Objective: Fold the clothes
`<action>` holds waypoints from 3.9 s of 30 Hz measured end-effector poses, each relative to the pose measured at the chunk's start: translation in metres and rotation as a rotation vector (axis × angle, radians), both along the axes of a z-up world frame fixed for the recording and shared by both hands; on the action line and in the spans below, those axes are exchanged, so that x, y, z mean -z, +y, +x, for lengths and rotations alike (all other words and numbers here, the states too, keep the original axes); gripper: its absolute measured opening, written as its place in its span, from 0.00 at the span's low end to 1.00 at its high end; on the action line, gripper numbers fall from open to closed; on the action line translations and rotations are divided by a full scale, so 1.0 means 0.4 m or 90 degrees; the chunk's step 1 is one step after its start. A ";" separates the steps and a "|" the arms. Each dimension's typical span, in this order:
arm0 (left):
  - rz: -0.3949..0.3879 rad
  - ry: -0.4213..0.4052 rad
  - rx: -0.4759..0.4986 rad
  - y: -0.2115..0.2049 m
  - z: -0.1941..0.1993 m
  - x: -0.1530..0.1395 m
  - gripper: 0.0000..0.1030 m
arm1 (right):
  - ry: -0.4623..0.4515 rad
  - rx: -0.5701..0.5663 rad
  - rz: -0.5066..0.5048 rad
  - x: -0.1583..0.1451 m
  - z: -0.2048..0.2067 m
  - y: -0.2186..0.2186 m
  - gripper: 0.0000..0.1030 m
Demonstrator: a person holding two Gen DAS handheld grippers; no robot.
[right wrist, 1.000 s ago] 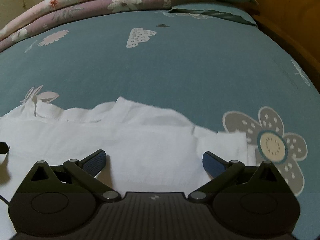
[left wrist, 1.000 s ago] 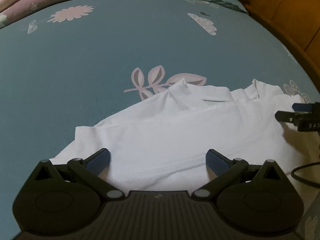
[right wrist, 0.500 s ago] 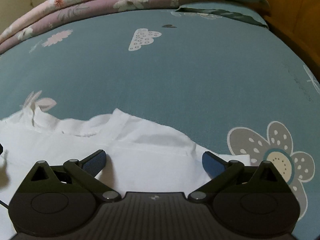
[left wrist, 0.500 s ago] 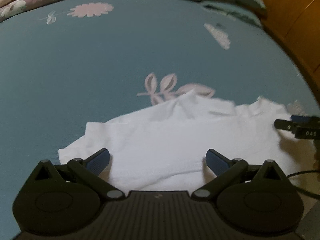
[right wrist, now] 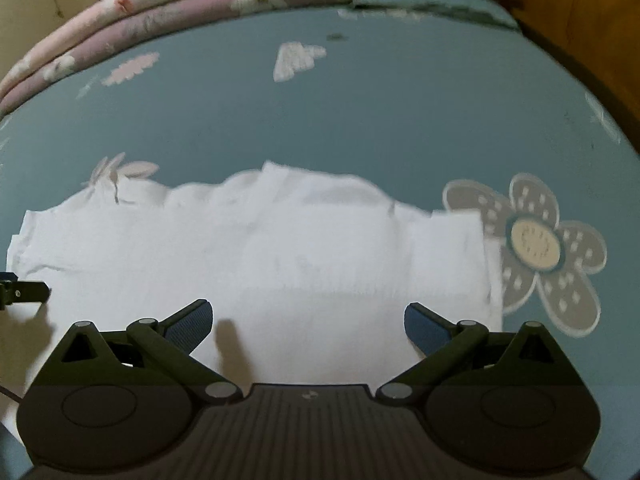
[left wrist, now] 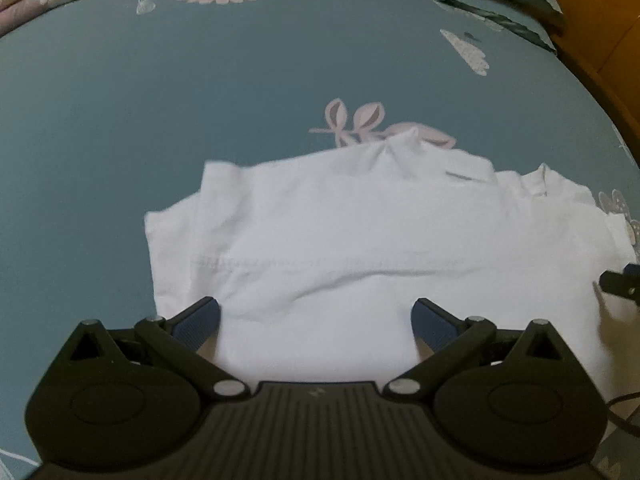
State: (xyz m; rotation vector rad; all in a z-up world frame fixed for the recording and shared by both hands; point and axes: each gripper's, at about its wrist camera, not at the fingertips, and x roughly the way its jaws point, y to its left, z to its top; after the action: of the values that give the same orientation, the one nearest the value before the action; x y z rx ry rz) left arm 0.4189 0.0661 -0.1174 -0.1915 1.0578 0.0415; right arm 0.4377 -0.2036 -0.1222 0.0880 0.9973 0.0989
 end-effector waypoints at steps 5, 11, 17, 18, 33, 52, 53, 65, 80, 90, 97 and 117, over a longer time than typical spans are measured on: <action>0.009 -0.020 -0.026 0.027 -0.009 -0.028 0.99 | -0.012 0.000 0.016 -0.030 -0.025 0.016 1.00; 0.020 0.028 -0.027 0.049 -0.002 0.008 0.99 | 0.009 -0.022 0.032 -0.030 -0.049 0.057 1.00; -0.014 -0.047 -0.012 0.075 -0.004 -0.048 0.99 | -0.003 -0.034 0.029 -0.047 -0.071 0.087 1.00; -0.006 -0.043 -0.002 0.076 0.010 -0.043 0.99 | 0.000 -0.038 0.027 -0.046 -0.073 0.092 1.00; -0.068 -0.002 -0.017 0.176 -0.035 -0.052 0.99 | 0.024 -0.022 0.046 -0.051 -0.097 0.116 1.00; -0.351 -0.008 -0.113 0.358 -0.005 0.064 0.97 | 0.063 -0.070 0.102 -0.039 -0.139 0.176 1.00; -0.358 -0.010 -0.110 0.363 0.008 0.068 0.97 | 0.062 -0.069 0.106 -0.040 -0.137 0.179 1.00; -0.473 0.015 -0.090 0.402 -0.004 0.113 0.96 | 0.064 -0.061 0.122 -0.040 -0.112 0.204 1.00; -0.511 -0.007 -0.067 0.406 0.027 0.141 0.96 | 0.074 -0.067 0.127 -0.029 -0.098 0.217 1.00; -0.583 0.053 -0.041 0.363 -0.089 0.175 0.84 | 0.073 -0.070 0.139 -0.035 -0.087 0.224 1.00; -0.572 0.021 -0.028 0.393 -0.011 0.175 0.83 | 0.076 -0.066 0.133 -0.029 -0.085 0.222 1.00; -0.544 0.105 -0.010 0.389 -0.028 0.206 0.20 | 0.083 -0.064 0.135 -0.028 -0.072 0.248 1.00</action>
State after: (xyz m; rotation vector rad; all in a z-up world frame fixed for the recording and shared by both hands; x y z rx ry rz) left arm 0.4078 0.2219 -0.1997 -0.9807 1.1866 -0.3940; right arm 0.4091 -0.1043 -0.1111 0.2416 1.1193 0.2942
